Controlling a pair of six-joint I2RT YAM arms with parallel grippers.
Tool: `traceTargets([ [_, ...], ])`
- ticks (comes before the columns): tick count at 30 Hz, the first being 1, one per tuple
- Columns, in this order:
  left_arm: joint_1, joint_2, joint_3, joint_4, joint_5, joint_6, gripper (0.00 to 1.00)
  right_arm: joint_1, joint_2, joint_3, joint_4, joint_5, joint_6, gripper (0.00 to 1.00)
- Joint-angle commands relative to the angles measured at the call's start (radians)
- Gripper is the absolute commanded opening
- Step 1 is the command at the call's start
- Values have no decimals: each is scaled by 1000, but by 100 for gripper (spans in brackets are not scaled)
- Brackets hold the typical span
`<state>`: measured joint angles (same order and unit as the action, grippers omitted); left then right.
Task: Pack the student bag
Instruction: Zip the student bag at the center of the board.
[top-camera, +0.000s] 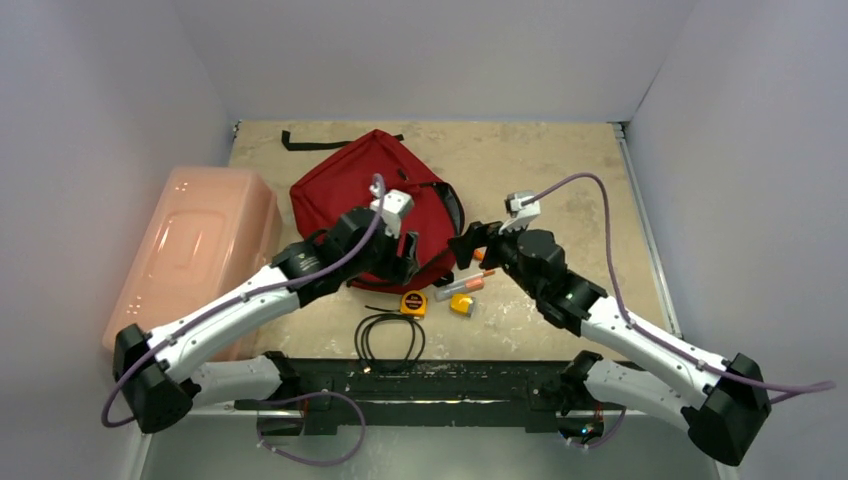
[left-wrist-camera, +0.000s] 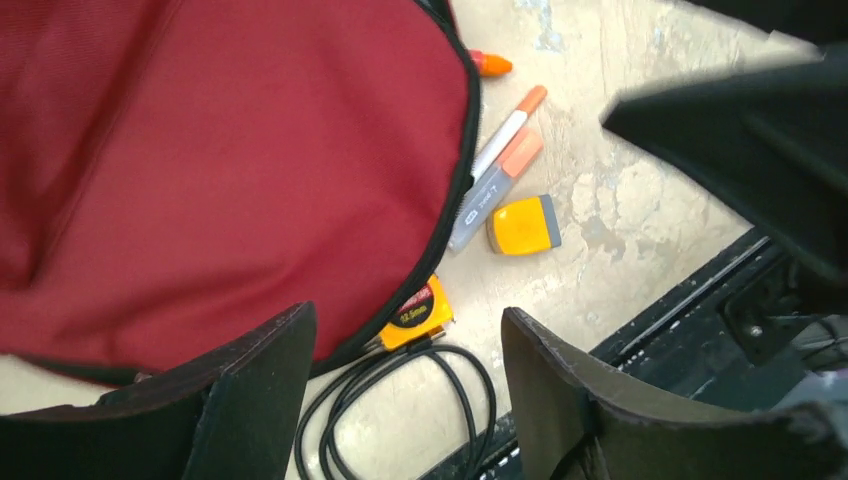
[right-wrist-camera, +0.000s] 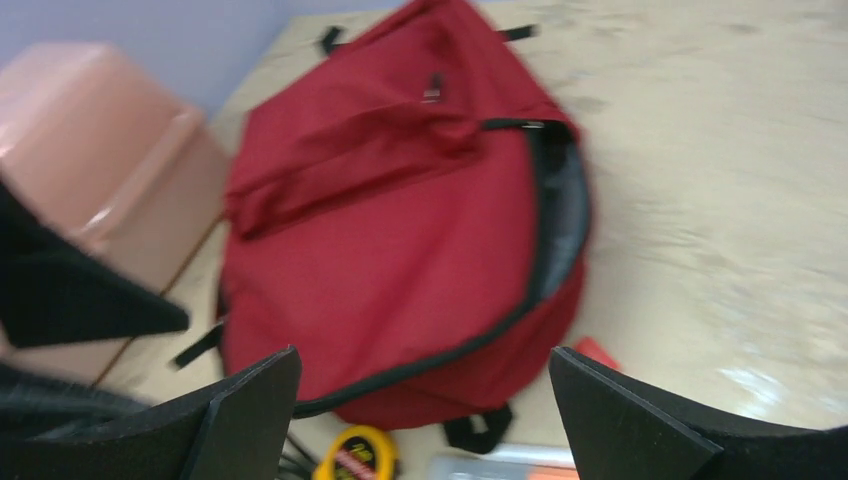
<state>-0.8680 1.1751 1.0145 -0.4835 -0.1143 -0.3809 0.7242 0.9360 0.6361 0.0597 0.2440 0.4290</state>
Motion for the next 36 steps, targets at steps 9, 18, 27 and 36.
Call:
traceTargets([
  [9,101,-425,154,-548,-599,-247,79,500,515,323,215,48,252,90],
  [18,101,-520,171,-829,-749,-584,79,555,864,738,-252,194,712,88],
  [27,101,-500,192,-932,-723,-719,77,553,1022,959,-521,417,870,73],
  [36,101,-489,169,-882,-685,-691,76,549,1119,1055,-568,523,807,62],
])
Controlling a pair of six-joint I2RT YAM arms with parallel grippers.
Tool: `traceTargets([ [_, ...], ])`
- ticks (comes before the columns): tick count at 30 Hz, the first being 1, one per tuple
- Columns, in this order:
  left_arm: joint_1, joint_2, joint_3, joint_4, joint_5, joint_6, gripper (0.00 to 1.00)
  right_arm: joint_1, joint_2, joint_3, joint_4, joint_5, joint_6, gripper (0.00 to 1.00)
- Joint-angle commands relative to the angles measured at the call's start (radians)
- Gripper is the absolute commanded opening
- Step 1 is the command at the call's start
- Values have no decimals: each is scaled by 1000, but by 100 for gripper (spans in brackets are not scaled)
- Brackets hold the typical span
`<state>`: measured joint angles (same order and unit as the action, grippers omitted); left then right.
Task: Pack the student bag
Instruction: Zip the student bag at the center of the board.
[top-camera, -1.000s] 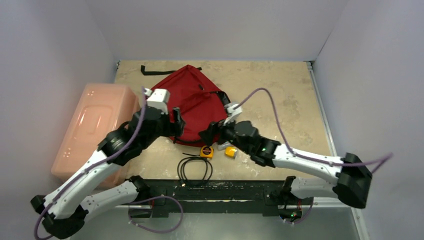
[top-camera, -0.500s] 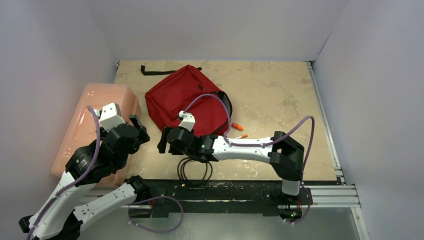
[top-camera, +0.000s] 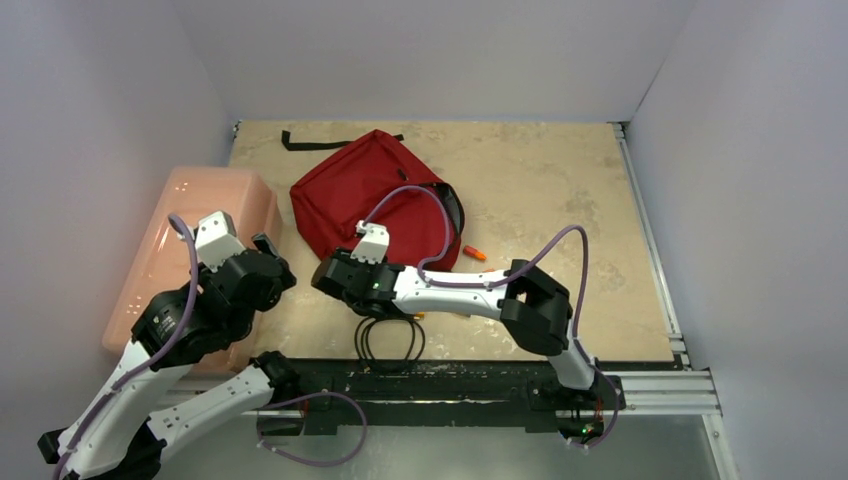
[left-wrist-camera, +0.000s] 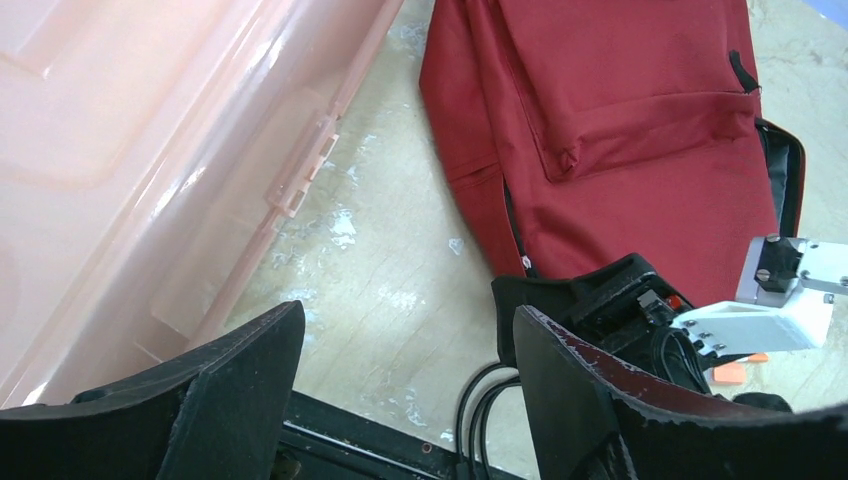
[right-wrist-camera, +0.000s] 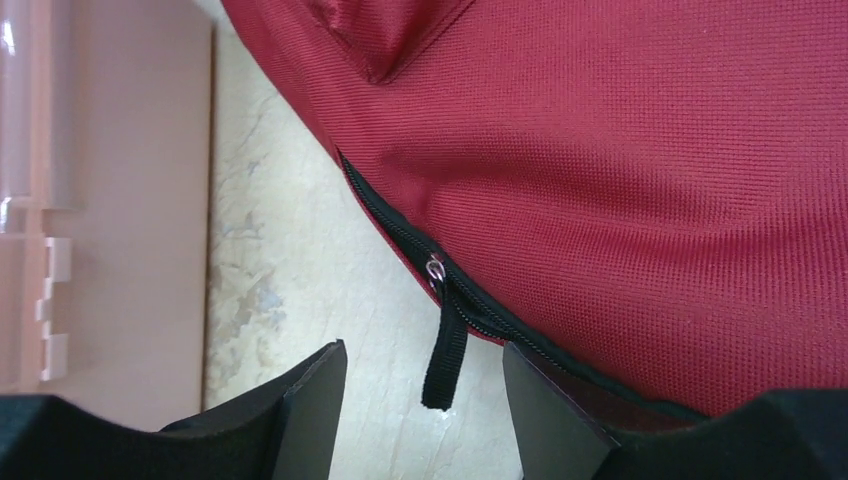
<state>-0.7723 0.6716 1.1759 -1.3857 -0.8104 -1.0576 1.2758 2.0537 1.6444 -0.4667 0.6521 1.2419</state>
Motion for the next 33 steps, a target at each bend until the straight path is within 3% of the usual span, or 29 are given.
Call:
traceTargets([
  [1,5,19,1,36,19,-7,76,-3,7,46,-35,124,-12,57],
  [8,5,105,-10,100,90,33,78,-5,15,20,66,169,-104,33],
  [12,42,162,-12,168,129,82,78,-6,-25,-41,182,147,-227,0],
  [14,111,187,-32,228,192,130,78,-6,-52,-82,205,137,-256,0],
  [19,350,243,-130,435,496,194,76,-6,-129,-239,368,73,-384,0],
  [22,458,290,-198,542,660,182,69,-7,-177,-347,532,24,-473,0],
  [26,549,378,-271,679,793,163,67,-18,-232,-468,735,-88,-556,0],
  [33,594,540,-358,912,938,150,63,-27,-269,-510,794,-169,-617,0],
])
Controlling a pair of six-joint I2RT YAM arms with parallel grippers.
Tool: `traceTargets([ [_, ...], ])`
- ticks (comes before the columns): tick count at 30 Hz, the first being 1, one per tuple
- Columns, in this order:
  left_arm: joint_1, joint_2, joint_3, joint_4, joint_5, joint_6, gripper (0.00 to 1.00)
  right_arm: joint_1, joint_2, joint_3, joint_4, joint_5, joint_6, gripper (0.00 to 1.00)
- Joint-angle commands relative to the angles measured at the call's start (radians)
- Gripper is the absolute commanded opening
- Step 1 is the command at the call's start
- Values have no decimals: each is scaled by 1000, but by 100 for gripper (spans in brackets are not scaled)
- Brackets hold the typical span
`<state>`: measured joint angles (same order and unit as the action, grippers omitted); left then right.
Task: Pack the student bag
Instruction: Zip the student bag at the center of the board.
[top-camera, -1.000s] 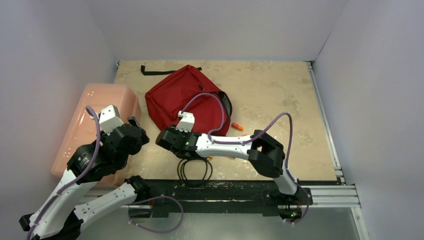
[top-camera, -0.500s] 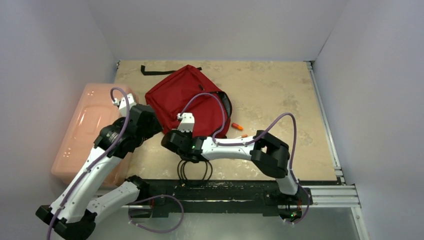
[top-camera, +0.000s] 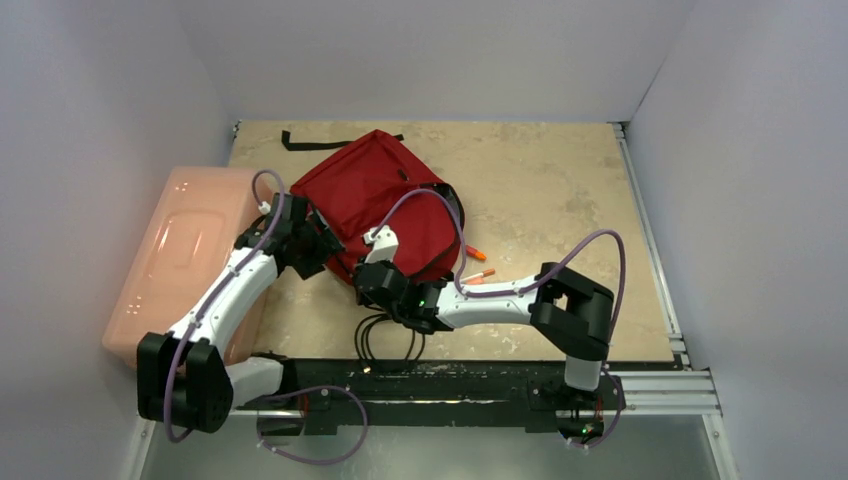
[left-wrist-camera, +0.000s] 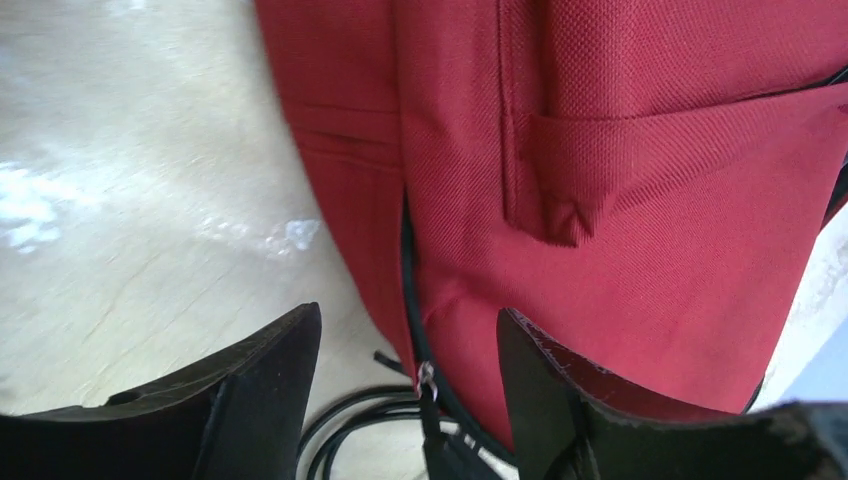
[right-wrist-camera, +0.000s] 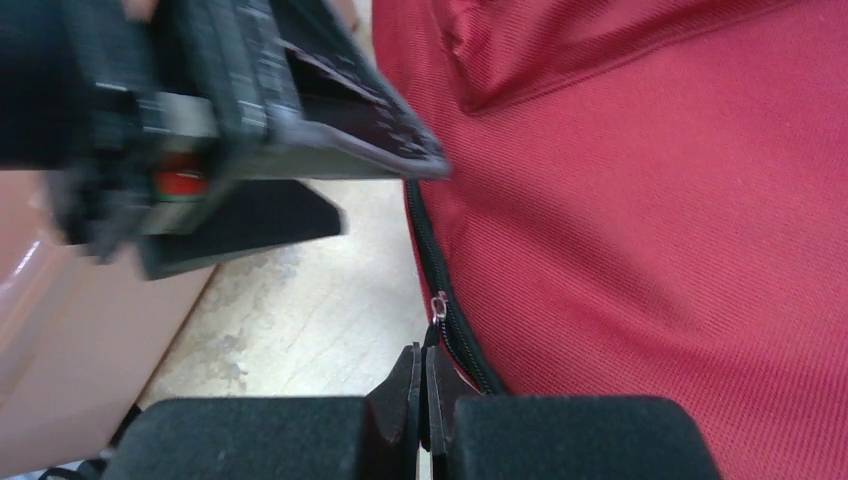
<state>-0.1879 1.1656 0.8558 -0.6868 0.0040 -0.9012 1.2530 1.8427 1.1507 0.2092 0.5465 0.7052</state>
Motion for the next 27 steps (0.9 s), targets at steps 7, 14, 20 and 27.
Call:
traceTargets([
  [7,10,181,-39,252,-30,36,23,-8,-118,-60,108,-104,-118,0],
  [14,10,211,-50,263,-94,23,3,-7,-227,-112,12,-96,-127,0],
  [20,10,181,-67,242,-142,21,0,-14,-363,-193,-102,-59,-80,0],
  [27,10,165,-78,226,-162,28,0,-41,-505,-272,-172,-76,-66,0],
])
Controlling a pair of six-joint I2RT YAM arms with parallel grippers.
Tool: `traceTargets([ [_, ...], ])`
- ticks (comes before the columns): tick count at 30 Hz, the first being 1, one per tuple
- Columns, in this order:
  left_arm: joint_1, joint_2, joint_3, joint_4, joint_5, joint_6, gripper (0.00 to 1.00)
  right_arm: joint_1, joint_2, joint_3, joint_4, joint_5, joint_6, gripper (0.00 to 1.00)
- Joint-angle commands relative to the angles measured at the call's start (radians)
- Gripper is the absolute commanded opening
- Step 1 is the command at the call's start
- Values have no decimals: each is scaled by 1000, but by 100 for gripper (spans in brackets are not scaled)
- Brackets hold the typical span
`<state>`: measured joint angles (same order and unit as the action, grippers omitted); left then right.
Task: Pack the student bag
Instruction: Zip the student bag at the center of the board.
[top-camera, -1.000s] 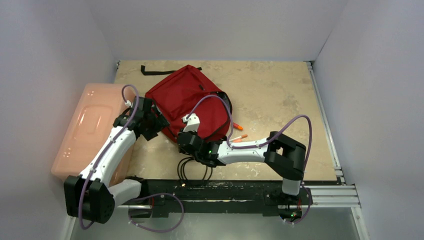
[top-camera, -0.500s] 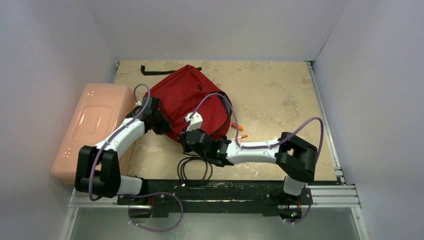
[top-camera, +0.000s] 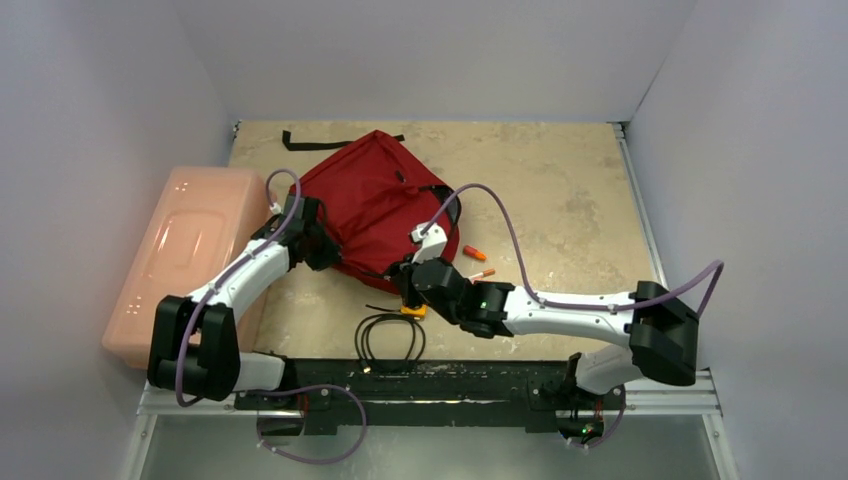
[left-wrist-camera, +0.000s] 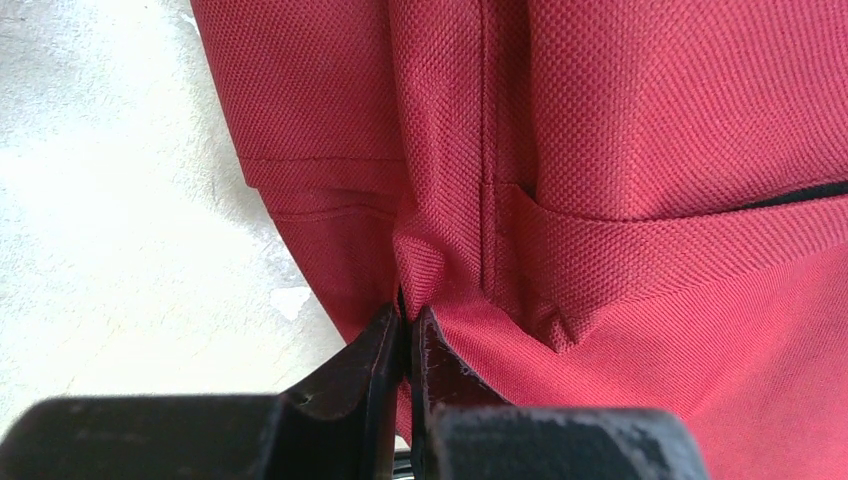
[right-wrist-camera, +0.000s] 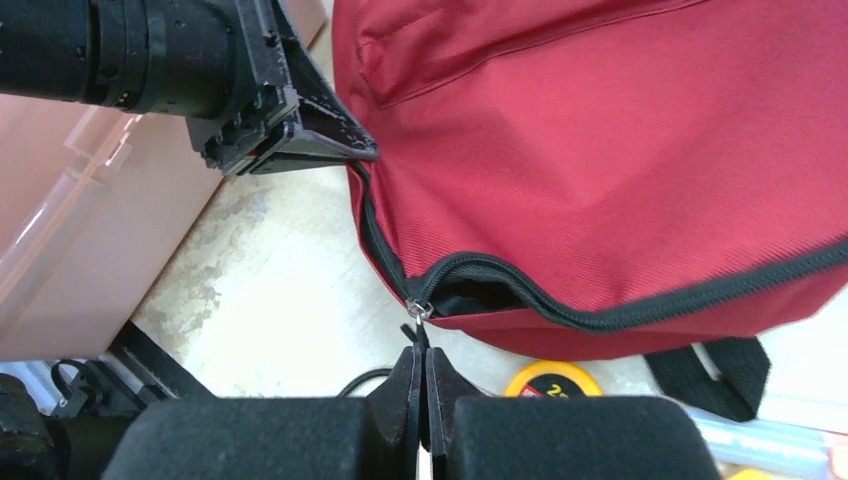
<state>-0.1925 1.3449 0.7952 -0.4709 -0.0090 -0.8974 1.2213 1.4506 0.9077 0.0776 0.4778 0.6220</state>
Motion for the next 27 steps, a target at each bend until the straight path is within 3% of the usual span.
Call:
traceTargets([
  [1,15,-16,-17,7,-152,28,0,-17,-132,-41,-46,-18,17,0],
  [9,14,-44,-18,14,-118,85,1,-101,-232,-190,105,-186,-75,0],
  [14,4,-203,-151,136,161,161,46,-115,-236,-210,239,-342,-158,0],
  [16,-37,-308,-194,124,197,127,59,-127,-231,-215,270,-369,-163,0],
  [21,-145,-422,-197,-86,235,-256,60,-140,-215,-221,284,-386,-169,0],
  [24,-229,-433,-233,-10,292,-502,52,-140,-206,-227,302,-386,-168,0],
  [25,-248,-443,-245,18,284,-560,46,-140,-201,-223,301,-389,-170,0],
  [27,-283,-471,-252,66,238,-626,45,-140,-195,-215,294,-389,-178,0],
])
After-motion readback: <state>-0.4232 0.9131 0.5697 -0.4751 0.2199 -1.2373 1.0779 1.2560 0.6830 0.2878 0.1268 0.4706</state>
